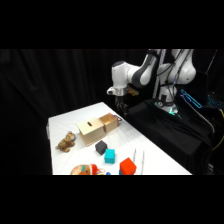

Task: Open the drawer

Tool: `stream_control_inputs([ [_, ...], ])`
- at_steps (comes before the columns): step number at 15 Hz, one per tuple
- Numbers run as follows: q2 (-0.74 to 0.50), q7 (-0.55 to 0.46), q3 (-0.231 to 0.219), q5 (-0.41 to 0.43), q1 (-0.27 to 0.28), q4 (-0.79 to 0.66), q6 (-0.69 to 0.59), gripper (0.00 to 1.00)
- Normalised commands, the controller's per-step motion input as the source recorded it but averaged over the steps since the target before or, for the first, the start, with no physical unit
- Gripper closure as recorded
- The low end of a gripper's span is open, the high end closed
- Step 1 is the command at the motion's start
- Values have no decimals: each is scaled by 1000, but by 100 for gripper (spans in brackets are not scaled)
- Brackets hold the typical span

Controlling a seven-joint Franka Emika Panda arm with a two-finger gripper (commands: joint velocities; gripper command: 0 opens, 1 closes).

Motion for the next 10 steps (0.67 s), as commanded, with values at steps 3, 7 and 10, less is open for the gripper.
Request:
stream_control_inputs([
  [3, -433, 171, -39, -83, 80, 92, -464, 0],
  [7, -191, 96, -47, 5, 80, 254, -364, 0],
  [10, 17, -2, -82, 107, 105, 379, -353, 0],
])
